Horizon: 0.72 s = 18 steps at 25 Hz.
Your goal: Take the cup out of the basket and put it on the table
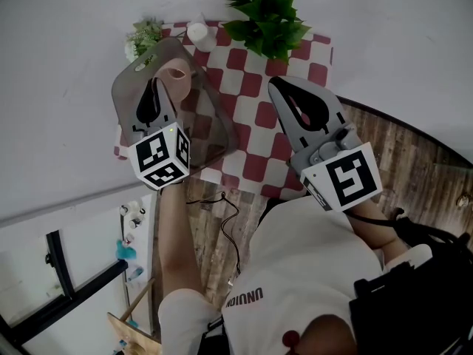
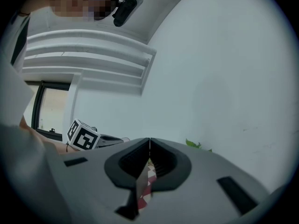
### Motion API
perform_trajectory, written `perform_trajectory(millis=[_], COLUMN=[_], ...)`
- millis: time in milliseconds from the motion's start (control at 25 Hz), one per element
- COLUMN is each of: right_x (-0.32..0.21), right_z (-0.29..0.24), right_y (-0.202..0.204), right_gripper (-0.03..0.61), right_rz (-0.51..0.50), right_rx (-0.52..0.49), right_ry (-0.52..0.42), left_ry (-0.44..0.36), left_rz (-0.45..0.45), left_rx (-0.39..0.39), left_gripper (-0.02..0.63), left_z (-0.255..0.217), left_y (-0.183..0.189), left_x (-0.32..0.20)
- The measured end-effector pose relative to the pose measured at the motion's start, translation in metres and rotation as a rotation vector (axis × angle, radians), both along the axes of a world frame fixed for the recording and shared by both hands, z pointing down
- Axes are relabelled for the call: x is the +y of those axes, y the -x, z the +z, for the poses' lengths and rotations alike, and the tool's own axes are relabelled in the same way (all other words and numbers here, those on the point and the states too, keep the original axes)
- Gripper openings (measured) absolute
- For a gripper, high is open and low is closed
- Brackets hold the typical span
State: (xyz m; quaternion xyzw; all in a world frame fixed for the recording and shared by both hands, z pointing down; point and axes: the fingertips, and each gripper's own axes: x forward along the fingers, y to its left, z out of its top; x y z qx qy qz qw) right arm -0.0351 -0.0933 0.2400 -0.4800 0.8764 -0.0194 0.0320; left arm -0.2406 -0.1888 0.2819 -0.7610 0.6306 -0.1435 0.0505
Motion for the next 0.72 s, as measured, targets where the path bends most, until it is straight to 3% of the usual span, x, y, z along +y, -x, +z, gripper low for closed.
perform_trajectory(millis=[720], right_x=[0.000], right_z=[0.001], right_y=[-0.009], right_gripper=[0.018], right_rz=[0.031], right_rx=[-0.002], right_ry=[0.000], left_ry=[-0.079], left_rz=[0.073], left_rx=[-0.019], left_gripper=[0.034], left_z=[-0.029], left_y=[-0.033], left_x=[0.013])
